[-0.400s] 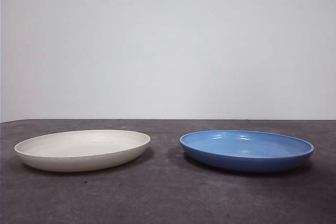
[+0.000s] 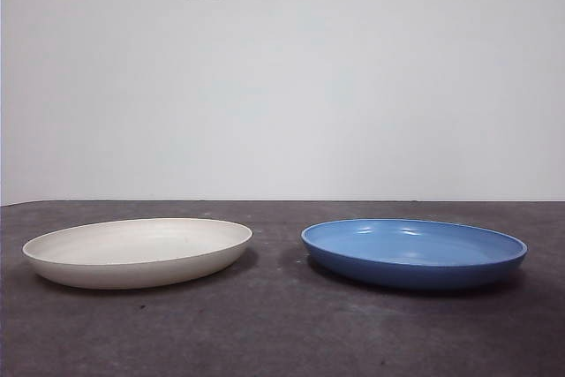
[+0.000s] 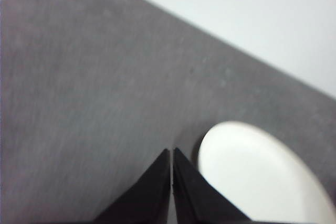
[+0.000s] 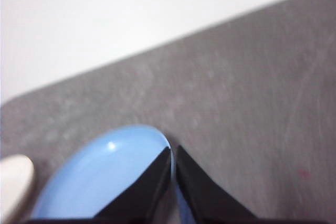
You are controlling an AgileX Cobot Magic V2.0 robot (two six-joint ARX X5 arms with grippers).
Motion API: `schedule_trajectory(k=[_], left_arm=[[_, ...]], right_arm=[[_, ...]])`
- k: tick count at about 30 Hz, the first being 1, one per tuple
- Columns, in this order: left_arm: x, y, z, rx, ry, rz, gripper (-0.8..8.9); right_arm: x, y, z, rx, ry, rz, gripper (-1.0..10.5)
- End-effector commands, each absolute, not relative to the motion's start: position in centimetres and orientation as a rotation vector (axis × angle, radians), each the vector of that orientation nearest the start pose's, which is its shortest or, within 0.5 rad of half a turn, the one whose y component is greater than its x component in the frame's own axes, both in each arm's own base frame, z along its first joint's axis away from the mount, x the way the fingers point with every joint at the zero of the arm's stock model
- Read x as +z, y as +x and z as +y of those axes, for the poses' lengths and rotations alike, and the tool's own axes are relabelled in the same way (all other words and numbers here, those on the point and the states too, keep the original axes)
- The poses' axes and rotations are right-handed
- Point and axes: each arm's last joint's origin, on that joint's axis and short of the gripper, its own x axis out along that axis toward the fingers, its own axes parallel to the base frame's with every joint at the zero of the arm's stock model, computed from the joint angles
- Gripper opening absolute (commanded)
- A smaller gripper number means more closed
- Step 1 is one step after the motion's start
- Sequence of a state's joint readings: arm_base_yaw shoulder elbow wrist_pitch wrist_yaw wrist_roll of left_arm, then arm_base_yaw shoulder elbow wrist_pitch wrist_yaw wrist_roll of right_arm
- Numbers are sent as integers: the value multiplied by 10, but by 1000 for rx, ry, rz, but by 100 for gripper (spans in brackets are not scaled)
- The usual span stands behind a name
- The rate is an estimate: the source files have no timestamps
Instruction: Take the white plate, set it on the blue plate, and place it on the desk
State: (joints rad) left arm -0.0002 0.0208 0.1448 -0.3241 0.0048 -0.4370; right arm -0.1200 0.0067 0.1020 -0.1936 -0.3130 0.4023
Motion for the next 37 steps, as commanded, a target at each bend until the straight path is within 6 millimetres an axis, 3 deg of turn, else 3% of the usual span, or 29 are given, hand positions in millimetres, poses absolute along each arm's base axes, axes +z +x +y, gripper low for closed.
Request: schedule_trajectory(k=[1,8,14,23,30,37], left_arm=[[204,83,0,28,-446,153,10],[244,83,-3,-52,-379,213,10],[273,96,-6,-180,-307,351,10],[302,128,-14,-368,-253,607,10],[313,138,-29,-495,-179,793,10],[309,131,-41,-584,-125,912,10]], right_arm=[[202,83,-1,180,425,81,8],[244,71,0,182,369,83,8],[283,68,1,178,264,179,8],[329,86,2,292,163,397,8],[345,105,9,442,167,578,8],[335,110,22,553,130,779,8]])
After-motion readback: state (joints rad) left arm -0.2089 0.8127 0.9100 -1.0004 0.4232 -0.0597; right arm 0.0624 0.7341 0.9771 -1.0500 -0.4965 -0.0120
